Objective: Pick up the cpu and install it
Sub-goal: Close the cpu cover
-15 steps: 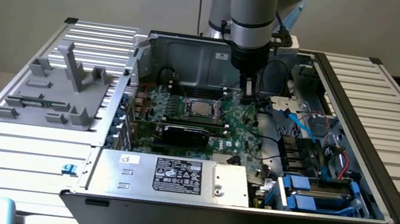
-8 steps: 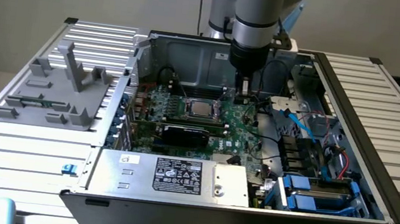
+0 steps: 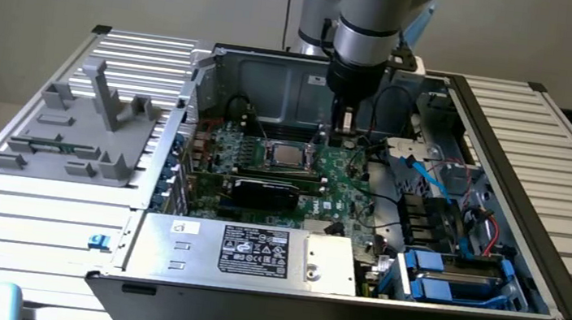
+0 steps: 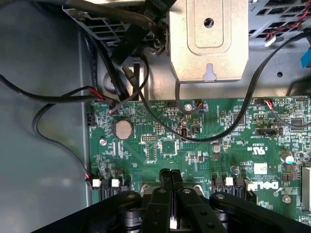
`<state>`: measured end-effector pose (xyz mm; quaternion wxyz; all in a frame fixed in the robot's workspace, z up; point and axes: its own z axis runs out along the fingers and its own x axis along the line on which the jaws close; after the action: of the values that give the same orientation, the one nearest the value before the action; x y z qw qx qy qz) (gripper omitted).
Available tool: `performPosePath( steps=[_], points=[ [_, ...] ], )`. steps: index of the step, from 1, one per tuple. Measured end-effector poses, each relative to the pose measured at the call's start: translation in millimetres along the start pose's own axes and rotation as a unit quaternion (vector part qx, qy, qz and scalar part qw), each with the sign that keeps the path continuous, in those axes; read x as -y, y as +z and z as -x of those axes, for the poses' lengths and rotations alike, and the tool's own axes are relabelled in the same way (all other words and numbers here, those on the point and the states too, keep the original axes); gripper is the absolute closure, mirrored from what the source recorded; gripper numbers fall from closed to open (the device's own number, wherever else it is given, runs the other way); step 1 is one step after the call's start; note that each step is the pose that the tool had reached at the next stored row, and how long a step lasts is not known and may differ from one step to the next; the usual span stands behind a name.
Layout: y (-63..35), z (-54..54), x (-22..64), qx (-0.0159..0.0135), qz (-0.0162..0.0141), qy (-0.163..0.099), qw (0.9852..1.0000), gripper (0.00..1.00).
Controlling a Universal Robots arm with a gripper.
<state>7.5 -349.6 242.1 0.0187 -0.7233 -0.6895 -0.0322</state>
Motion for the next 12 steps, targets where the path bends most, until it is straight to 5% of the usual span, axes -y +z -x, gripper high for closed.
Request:
performPosePath(
  steps=[8,12],
  points=[
    [-8.4,-0.2,4.7,0.0,-0.0031,-0.003,1.0,0.89],
    [-9.4,0.0,12.0,0.0,-0.0074,-0.004,1.0,0.89]
  ],
)
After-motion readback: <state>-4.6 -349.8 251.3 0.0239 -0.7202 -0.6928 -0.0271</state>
